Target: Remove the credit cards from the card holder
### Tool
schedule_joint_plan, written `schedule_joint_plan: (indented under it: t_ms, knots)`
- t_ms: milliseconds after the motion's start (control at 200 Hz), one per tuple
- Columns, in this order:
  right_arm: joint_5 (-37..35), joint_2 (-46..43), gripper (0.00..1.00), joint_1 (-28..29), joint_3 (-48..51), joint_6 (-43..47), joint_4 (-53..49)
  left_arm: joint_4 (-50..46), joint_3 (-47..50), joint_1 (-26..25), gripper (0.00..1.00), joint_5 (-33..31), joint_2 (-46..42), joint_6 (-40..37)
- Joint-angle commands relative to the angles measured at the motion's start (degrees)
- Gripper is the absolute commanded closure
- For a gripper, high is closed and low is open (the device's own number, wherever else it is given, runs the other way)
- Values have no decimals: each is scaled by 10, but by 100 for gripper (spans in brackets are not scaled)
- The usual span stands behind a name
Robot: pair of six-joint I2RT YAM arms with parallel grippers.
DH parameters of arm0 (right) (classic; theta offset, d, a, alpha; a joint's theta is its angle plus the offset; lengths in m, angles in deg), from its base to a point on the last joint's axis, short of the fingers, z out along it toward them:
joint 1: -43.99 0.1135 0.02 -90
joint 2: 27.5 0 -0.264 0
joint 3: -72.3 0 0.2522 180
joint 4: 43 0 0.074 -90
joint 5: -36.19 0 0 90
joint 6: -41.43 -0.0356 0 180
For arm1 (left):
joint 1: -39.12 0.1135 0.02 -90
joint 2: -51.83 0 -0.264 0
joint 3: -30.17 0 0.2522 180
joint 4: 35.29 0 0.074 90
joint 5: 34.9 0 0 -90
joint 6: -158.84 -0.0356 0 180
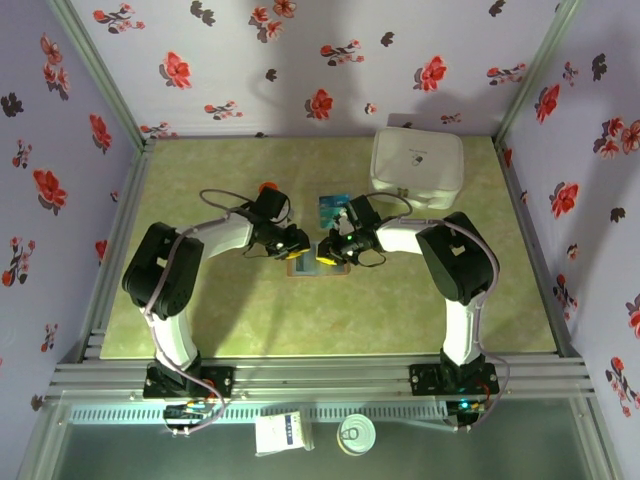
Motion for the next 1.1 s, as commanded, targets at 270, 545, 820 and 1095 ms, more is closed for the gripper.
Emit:
schedule_joint_plan:
  t_ms: [270, 545, 820, 1095]
  knots:
    - [8, -13, 83, -3, 11, -22, 9, 23, 9, -5, 79, 27, 16, 15]
    - [-23, -86, 75, -4, 6, -14, -20, 23, 8, -6, 81, 33, -9, 23]
    - [-124, -192, 73, -16, 7, 20, -119, 1, -33, -31, 74, 34, -5, 21]
    - [-167, -276, 71, -53, 40, 27, -150, -2, -89, -64, 57, 37, 52, 26]
